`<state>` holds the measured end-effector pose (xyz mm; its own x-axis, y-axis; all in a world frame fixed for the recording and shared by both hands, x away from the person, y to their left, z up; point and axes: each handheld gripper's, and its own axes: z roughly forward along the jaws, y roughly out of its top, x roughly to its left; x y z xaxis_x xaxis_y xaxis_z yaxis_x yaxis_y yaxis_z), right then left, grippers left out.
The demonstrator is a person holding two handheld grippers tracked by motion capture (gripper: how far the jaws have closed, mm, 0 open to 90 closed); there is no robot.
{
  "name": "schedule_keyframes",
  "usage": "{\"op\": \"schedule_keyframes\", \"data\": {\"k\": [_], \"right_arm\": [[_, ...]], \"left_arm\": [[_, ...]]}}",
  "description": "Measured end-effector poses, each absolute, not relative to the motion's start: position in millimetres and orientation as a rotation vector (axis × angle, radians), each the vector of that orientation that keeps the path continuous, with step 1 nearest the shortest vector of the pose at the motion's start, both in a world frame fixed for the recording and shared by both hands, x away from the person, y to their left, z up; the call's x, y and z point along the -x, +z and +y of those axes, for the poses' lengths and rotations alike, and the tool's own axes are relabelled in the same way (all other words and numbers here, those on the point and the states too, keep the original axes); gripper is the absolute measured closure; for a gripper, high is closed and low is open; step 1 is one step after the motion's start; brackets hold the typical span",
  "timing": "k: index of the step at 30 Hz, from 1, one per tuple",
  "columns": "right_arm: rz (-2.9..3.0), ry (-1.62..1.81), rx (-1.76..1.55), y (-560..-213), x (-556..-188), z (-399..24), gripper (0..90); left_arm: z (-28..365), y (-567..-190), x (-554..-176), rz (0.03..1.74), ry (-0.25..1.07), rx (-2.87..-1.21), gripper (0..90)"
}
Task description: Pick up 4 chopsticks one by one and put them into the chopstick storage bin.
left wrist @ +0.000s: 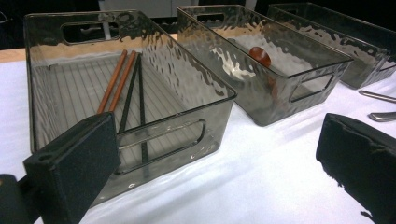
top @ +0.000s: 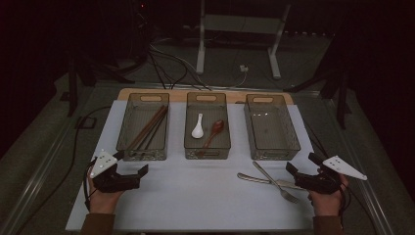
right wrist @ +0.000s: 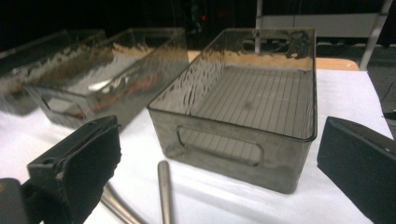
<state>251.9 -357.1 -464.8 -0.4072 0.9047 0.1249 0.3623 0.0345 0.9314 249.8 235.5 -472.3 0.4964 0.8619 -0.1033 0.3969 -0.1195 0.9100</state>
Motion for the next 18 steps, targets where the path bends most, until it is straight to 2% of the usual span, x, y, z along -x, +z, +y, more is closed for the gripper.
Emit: {"op": "schedule_keyframes", "data": {"k": [18], "right_arm": [[2.034, 1.215, -1.260, -456.6, -262.3, -348.9, 0.0]], "left_arm": [[240.1, -473.7, -249.8, 1.091, 0.570, -1.704, 0.5]]}}
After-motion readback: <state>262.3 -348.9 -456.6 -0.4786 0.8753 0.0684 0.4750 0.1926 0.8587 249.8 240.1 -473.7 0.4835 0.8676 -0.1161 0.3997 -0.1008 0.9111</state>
